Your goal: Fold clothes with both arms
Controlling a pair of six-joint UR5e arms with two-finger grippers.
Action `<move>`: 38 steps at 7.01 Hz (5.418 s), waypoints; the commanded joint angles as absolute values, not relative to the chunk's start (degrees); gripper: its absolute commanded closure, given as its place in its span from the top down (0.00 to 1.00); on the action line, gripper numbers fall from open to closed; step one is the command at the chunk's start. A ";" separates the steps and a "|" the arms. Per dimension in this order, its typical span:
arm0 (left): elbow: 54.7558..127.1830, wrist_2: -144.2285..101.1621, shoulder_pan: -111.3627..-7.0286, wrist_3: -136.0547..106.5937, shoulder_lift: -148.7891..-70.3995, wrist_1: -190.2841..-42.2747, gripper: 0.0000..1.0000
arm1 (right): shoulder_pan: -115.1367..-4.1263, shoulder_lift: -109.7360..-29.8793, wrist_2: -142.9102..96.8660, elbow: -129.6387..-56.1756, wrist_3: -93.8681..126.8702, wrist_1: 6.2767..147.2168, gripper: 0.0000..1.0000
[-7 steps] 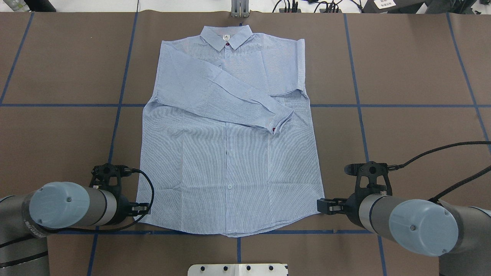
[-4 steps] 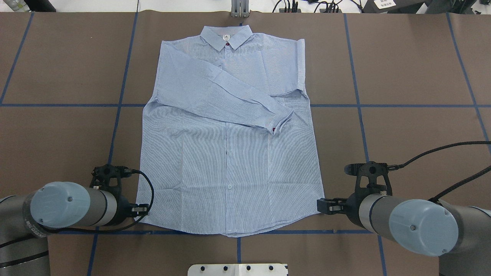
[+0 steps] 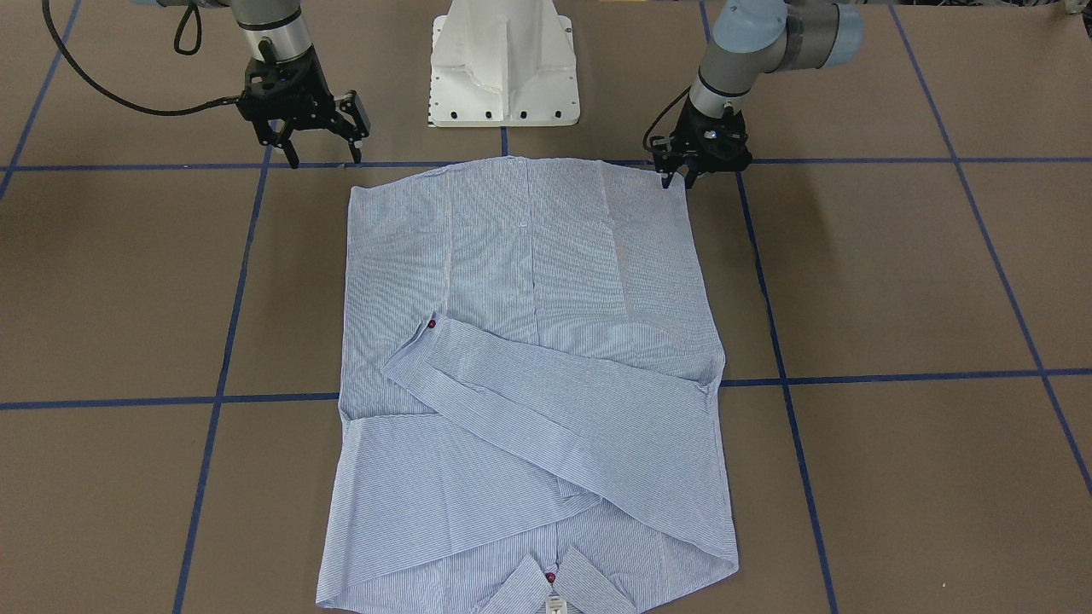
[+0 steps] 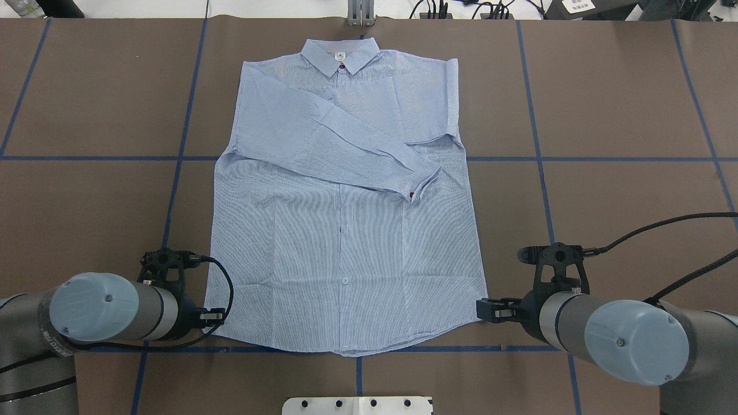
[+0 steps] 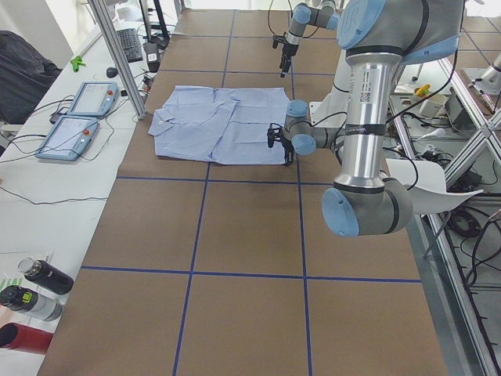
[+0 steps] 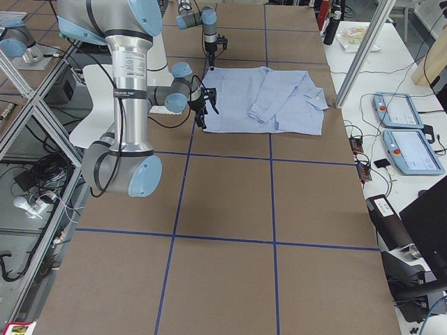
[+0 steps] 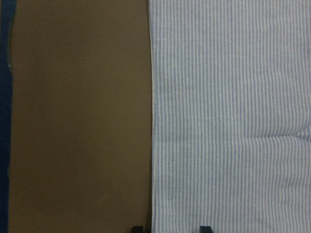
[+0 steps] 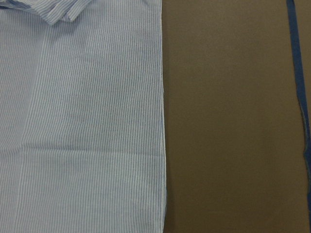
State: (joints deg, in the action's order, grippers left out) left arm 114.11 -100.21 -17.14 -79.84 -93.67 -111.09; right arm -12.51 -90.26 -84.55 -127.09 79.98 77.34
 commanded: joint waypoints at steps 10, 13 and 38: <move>117.07 -100.37 -17.14 -80.51 -93.25 -110.83 0.00 | -8.21 -91.15 -75.89 -118.92 93.14 62.49 0.94; 117.07 -100.20 -17.14 -80.51 -93.34 -110.83 0.00 | -5.28 -91.23 -70.75 -117.95 94.57 63.11 0.63; 117.51 -100.37 -17.14 -80.68 -93.34 -110.57 0.00 | -3.52 -88.59 -68.03 -117.25 90.00 70.14 0.44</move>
